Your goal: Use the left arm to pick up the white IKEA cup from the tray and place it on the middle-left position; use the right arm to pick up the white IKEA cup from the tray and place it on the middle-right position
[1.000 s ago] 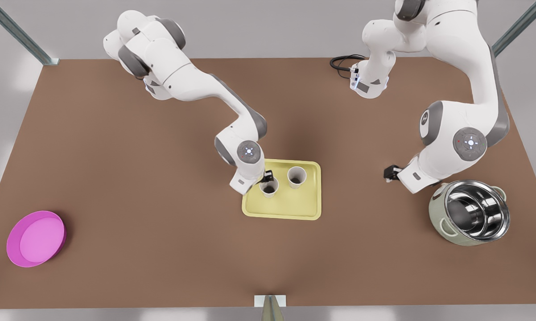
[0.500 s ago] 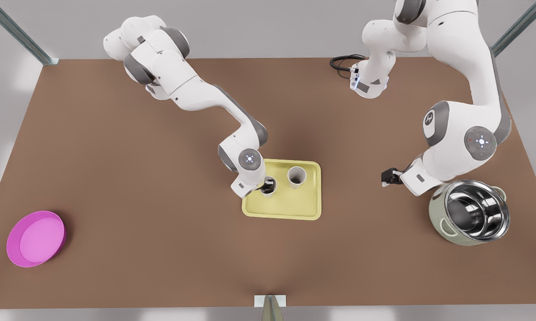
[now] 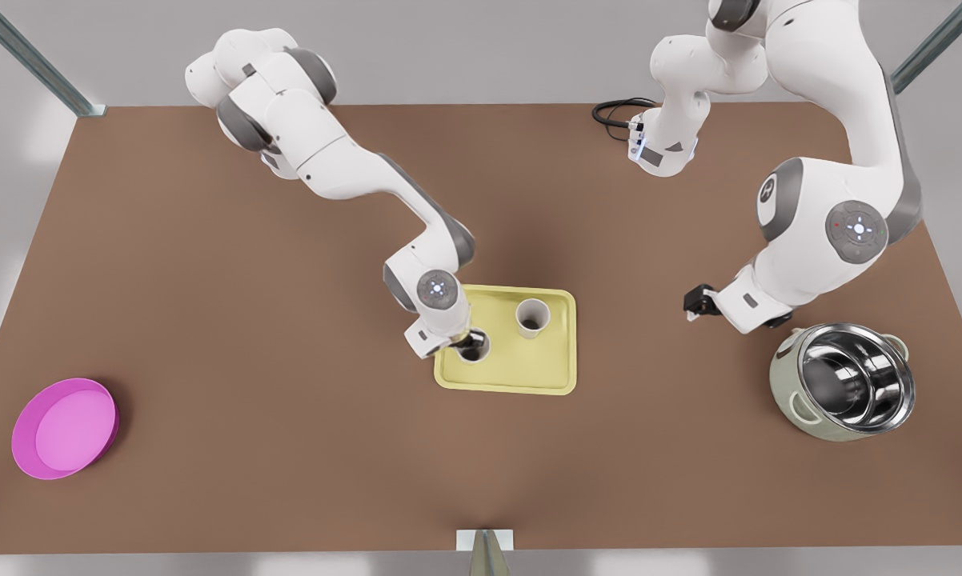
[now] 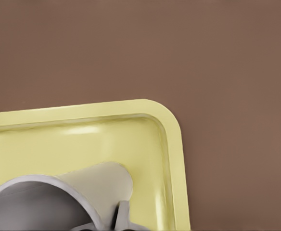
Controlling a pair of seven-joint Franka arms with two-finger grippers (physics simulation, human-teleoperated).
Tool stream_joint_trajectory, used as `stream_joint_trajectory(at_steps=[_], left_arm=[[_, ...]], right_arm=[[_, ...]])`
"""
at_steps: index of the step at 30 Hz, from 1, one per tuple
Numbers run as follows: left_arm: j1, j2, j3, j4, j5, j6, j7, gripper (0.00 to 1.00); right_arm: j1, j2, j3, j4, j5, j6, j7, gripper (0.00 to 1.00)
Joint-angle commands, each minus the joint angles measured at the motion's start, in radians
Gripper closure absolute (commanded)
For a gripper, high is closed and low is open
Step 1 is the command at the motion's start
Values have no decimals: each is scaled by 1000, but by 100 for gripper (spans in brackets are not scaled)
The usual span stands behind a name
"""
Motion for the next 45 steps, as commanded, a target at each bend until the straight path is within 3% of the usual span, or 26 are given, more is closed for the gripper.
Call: stream_joint_trajectory(at_steps=[1, 6, 11, 15, 17, 19, 22, 28, 29, 30, 31, 32, 38, 40, 44, 45], left_arm=[[2, -1, -2, 0, 5, -7, -46, 0], [1, -1, -3, 0, 14, -7, -47, 0], [-6, 14, -3, 0, 11, 20, -56, 0], [-148, 99, -9, 2, -15, 66, -277, 0], [-196, 99, -11, -33, -84, 74, -332, 0], [-222, 44, -35, -173, -85, 216, -446, 0], [-309, 122, -37, -182, -88, 344, -658, 0], [-315, 291, -37, -128, -73, 459, -652, 0], [-328, 318, -35, -138, -72, 483, -653, 0], [-352, 304, -35, -179, -70, 499, -653, 0], [-358, 266, -35, -239, -70, 545, -642, 0], [-360, 208, -37, -377, -70, 689, -642, 0], [-363, 251, -35, -382, -70, 706, -644, 0], [-363, 292, -35, -380, -70, 755, -645, 0], [-378, 318, -35, -374, -70, 783, -653, 0], [-378, 314, -35, -372, -70, 779, -655, 10]], right_arm=[[-27, -20, 3, -1, 14, -14, 84, 89], [-219, -142, 44, -4, 16, -107, -103, 92], [-607, -201, 52, -3, 96, -288, -793, 90], [-832, -190, 52, -3, 89, -331, -1289, 90], [-860, -169, 50, -1, 82, -305, -1406, 90], [-881, -104, 43, -1, 39, -190, -1487, 90], [-888, -40, 44, -1, 42, -109, -1522, 90], [-888, 8, 46, -3, 45, -41, -1535, 89], [-888, 8, 47, -3, 45, -41, -1528, 68], [-888, 8, 47, -3, 45, -41, -1527, 25], [-888, 8, 47, -3, 45, -41, -1527, 16], [-888, 8, 47, -3, 45, -41, -1528, 15], [-888, 8, 47, -3, 46, -41, -1527, 14], [-898, 3, 50, -3, 46, -58, -1532, 0], [-934, -14, 92, 0, 46, -117, -1532, 0], [-934, -15, 92, 2, 46, -130, -1532, 0]])
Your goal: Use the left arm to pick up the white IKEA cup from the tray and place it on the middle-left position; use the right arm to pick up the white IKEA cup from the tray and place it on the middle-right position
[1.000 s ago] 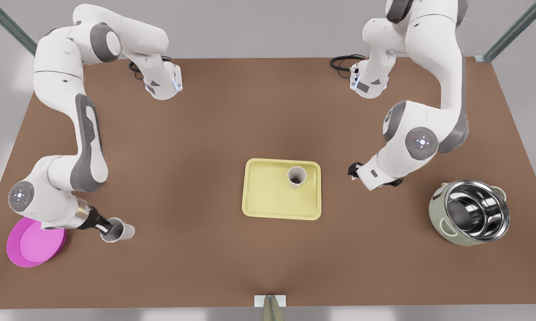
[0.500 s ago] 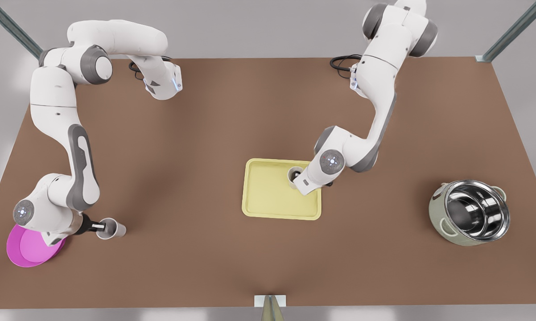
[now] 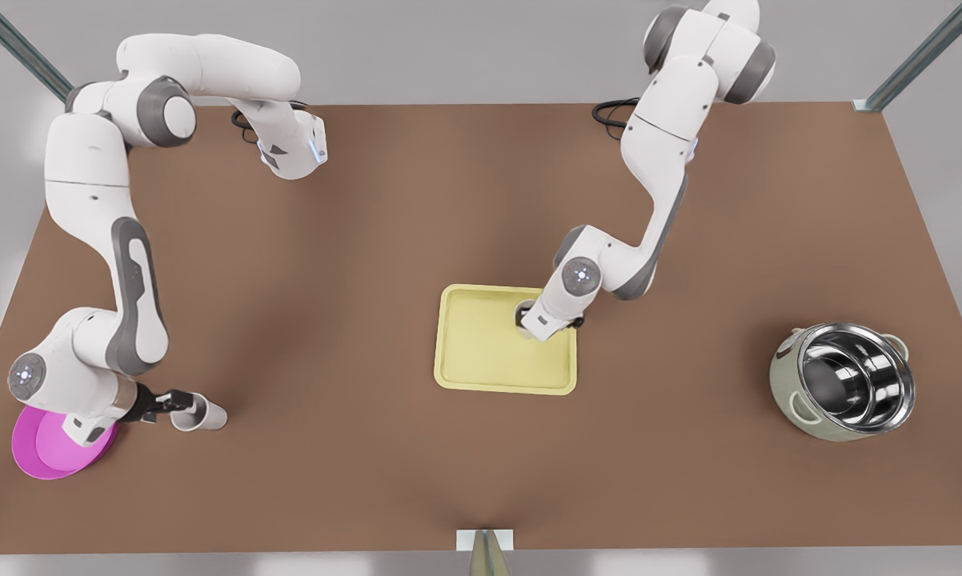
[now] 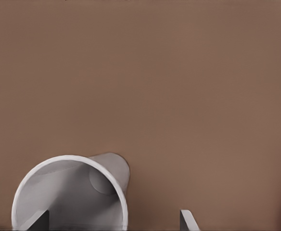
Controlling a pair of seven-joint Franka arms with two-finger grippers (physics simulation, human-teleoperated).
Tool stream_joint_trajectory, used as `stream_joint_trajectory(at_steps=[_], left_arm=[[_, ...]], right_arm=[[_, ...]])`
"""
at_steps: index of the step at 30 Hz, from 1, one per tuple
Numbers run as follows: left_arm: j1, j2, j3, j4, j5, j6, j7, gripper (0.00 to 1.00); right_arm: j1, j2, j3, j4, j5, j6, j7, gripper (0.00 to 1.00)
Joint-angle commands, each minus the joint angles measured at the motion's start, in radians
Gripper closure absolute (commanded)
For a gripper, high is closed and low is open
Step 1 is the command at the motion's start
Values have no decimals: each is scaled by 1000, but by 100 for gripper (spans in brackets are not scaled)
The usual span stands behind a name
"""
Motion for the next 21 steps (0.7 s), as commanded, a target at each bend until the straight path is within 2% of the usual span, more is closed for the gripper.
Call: stream_joint_trajectory(at_steps=[1, 2, 4, 5, 6, 7, 11, 13, 15, 18, 20, 21], left_arm=[[-1, -9, 1, 3, 2, 42, -132, 20], [-3, -12, 1, 3, 2, 41, -132, 28], [-1, -12, 2, 8, 2, 39, -131, 55], [-3, -12, 4, 9, 2, 38, -131, 61], [-1, -17, 4, 9, 2, 36, -131, 69], [-1, -19, 4, 9, 2, 36, -132, 73], [-1, -29, 7, 52, 2, -56, -132, 75], [1, -31, 18, 58, 2, -60, -129, 79], [8, -48, 93, 129, 0, -195, -31, 79], [25, -52, 213, 132, -4, -252, 193, 79], [94, -48, 226, 130, -10, -260, 339, 79], [140, -42, 226, 132, -10, -255, 402, 79]], right_arm=[[-2, -7, 3, 1, 4, -45, -247, 0], [-1, -9, 5, 4, 4, -69, -245, 0], [-1, -69, 8, 6, 16, -140, -227, 0], [-1, -118, 8, 6, 24, -171, -188, 0], [2, -194, 11, 7, 9, -246, -21, 0], [5, -265, 13, 10, -10, -309, 123, 0], [83, -532, 26, 12, -68, -589, 331, 0], [124, -532, 37, 84, -68, -694, 474, 0], [129, -533, 48, 84, -70, -683, 476, 0], [130, -533, 53, 84, -68, -683, 477, 0], [153, -555, 31, 75, -62, -669, 477, 0], [222, -592, -52, 49, -45, -628, 479, 0]])
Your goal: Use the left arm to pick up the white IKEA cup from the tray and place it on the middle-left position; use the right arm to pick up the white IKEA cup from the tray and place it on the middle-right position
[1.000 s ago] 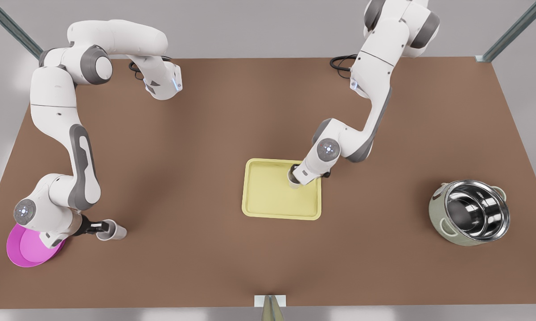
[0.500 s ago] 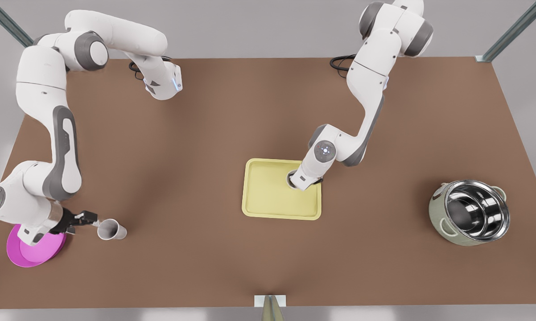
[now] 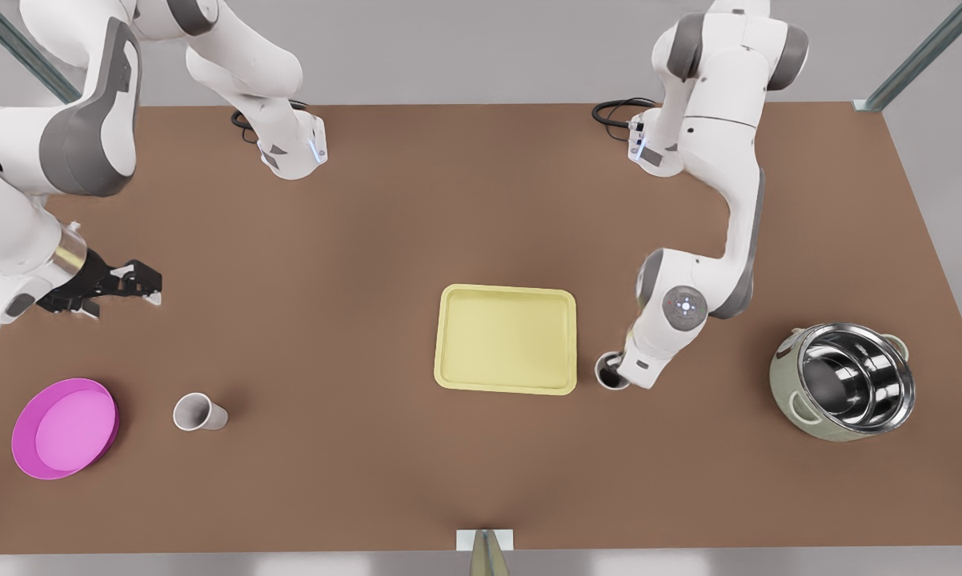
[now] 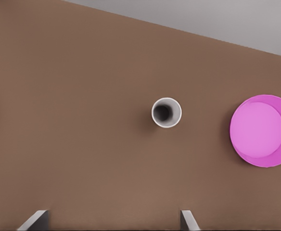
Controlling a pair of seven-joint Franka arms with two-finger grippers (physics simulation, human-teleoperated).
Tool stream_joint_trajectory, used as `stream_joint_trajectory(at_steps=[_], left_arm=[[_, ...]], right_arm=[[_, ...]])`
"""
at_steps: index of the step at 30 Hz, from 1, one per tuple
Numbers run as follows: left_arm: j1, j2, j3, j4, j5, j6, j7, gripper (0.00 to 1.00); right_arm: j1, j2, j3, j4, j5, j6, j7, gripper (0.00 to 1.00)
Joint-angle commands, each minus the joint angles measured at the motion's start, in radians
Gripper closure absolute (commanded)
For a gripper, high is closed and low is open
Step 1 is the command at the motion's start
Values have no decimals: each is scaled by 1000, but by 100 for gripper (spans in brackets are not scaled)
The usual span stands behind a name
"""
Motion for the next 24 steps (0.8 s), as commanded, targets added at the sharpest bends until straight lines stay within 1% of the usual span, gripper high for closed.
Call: stream_joint_trajectory(at_steps=[1, 2, 3, 4, 6, 9, 13, 14, 15, 21, 22, 23, 24], left_arm=[[57, 7, 5, 17, -2, -63, 417, 79], [83, 19, 5, 32, 4, -63, 420, 79], [98, 33, 7, 53, 6, -62, 426, 79], [103, 57, 30, 89, 6, -62, 460, 79], [114, 106, 30, 101, 3, 21, 469, 79], [114, 186, 30, 187, 3, 49, 469, 79], [117, 205, 30, 190, -7, 95, 463, 79], [120, 205, 30, 190, -10, 98, 464, 73], [121, 205, 30, 190, -8, 107, 469, 0], [117, 200, 30, 188, 6, 107, 495, 0], [115, 177, 30, 175, 42, 58, 509, 0], [104, 130, 28, 178, 110, -80, 507, 0], [95, 99, 28, 179, 113, -184, 510, 0]], right_arm=[[119, -63, -155, -56, 81, -20, 246, 0], [124, -109, -181, -103, 93, -3, 218, 0], [124, -158, -184, -184, 93, 40, 212, 0], [118, -145, -185, -174, 91, 35, 212, 0], [118, -145, -184, -163, 90, 31, 213, 0], [118, -145, -182, -163, 90, 31, 213, 0], [118, -145, -184, -163, 91, 31, 216, 0], [118, -143, -184, -163, 90, 31, 219, 0], [119, -143, -181, -163, 88, 31, 223, 0], [119, -143, -181, -163, 93, 40, 224, 0], [118, -143, -182, -163, 91, 40, 224, 0], [119, -143, -181, -163, 91, 40, 224, 0], [119, -143, -182, -163, 91, 40, 224, 0]])
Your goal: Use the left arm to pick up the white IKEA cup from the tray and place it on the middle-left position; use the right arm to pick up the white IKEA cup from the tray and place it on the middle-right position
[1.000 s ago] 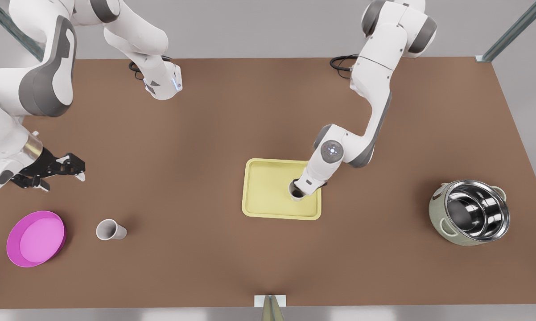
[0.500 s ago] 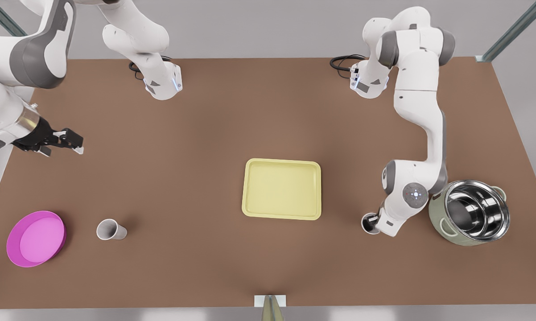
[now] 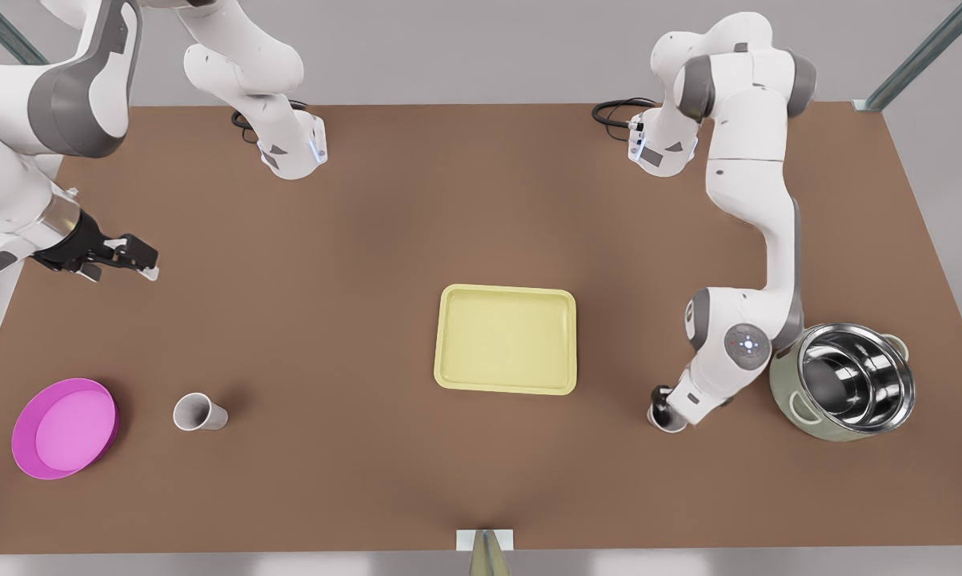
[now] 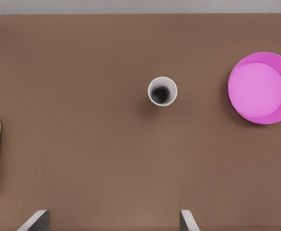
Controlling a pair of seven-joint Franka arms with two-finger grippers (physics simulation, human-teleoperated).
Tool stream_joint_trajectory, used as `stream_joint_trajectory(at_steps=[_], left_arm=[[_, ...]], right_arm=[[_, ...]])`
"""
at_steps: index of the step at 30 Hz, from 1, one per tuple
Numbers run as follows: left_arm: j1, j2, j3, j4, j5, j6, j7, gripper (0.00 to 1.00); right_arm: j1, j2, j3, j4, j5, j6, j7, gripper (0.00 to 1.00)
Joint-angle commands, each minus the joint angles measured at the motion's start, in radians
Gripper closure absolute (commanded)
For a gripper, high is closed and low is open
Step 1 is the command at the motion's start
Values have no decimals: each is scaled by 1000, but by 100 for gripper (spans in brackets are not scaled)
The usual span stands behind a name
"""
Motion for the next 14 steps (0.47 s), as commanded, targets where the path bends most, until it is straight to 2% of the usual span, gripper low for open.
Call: stream_joint_trajectory(at_steps=[1, 3, 4, 7, 8, 9, 14], left_arm=[[-26, -75, -6, 4, 137, -386, 86, 0], [-54, -158, -8, 25, 146, -570, 86, 0], [-51, -156, -1, 100, 67, -627, 105, 0], [21, -223, 14, 219, -113, -650, 98, 0], [23, -360, 29, 69, -108, -635, 101, 0], [23, -470, 29, -94, -104, -536, 101, 0], [22, -460, 26, -85, -85, -536, 90, 0]], right_arm=[[1, -1, 0, 0, 1, 3, 63, 0], [1, -1, 0, 0, 1, 3, 63, 0], [1, -1, 0, 0, -1, 3, 63, 0], [2, -1, 0, 0, -1, 3, 63, 0], [2, -1, 0, 0, 1, 3, 63, 0], [4, -1, 2, 0, -1, 3, 63, 0], [4, -1, 2, 0, 1, 3, 63, 0]])
